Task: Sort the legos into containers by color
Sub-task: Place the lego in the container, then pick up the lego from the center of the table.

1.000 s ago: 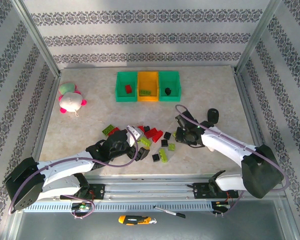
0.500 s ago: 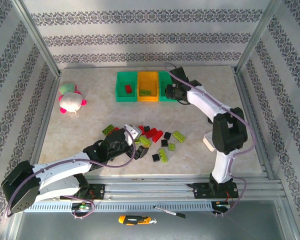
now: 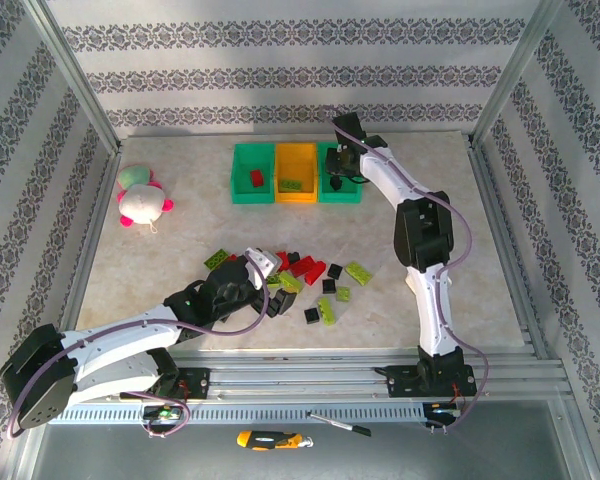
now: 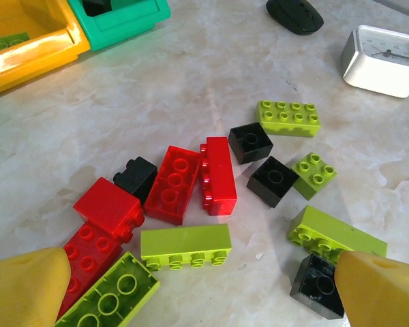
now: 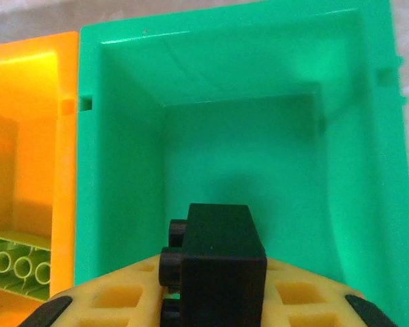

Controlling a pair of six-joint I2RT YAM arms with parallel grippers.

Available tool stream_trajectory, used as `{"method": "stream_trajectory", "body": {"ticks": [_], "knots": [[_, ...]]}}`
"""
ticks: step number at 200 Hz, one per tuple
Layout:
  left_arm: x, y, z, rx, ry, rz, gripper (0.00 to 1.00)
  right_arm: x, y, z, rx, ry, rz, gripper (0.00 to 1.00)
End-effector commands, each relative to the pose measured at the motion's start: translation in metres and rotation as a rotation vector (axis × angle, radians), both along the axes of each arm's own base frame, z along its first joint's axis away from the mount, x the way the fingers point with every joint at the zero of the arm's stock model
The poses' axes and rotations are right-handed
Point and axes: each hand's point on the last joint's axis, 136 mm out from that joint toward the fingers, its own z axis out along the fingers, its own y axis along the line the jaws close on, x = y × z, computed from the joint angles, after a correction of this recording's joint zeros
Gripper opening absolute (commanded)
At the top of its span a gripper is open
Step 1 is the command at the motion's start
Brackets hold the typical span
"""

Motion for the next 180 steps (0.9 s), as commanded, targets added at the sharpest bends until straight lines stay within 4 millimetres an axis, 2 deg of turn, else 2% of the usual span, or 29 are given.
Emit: {"method": "stream_trajectory", "body": {"ticks": [1, 14, 38, 69, 101, 121, 139, 166, 180], "knots": [[-0.005, 0.003, -0.006, 0.014, 0.023, 0.009, 0.99, 0.002, -0.007, -0.007, -0.012, 0.037, 0.005, 0.29], [-0.005, 0.005, -0.006, 0.014, 0.023, 0.015, 0.99, 0.002, -0.006, -0.007, -0.005, 0.042, 0.008, 0.31], [-0.005, 0.008, -0.006, 0.011, 0.024, 0.031, 0.99, -0.001, -0.003, 0.007, 0.012, 0.026, 0.020, 0.41], [-0.002, 0.014, -0.005, 0.007, 0.034, 0.079, 0.99, -0.008, -0.002, 0.044, 0.024, -0.034, 0.042, 0.52], [0.010, 0.035, -0.009, 0.031, 0.065, 0.244, 0.99, -0.032, 0.006, 0.085, 0.052, -0.119, 0.083, 0.60], [0.012, 0.044, -0.010, 0.046, 0.072, 0.291, 0.99, -0.058, 0.009, 0.101, 0.050, -0.170, 0.118, 0.67], [0.006, 0.037, -0.007, 0.025, 0.062, 0.231, 0.99, -0.092, 0.006, 0.104, 0.031, -0.192, 0.157, 0.73], [-0.003, 0.017, 0.000, -0.039, 0.011, 0.092, 0.99, -0.157, -0.006, 0.082, 0.003, -0.158, 0.209, 0.77], [-0.006, 0.009, 0.003, -0.053, -0.010, 0.035, 0.99, -0.192, -0.016, 0.063, -0.045, -0.119, 0.236, 0.79]]}}
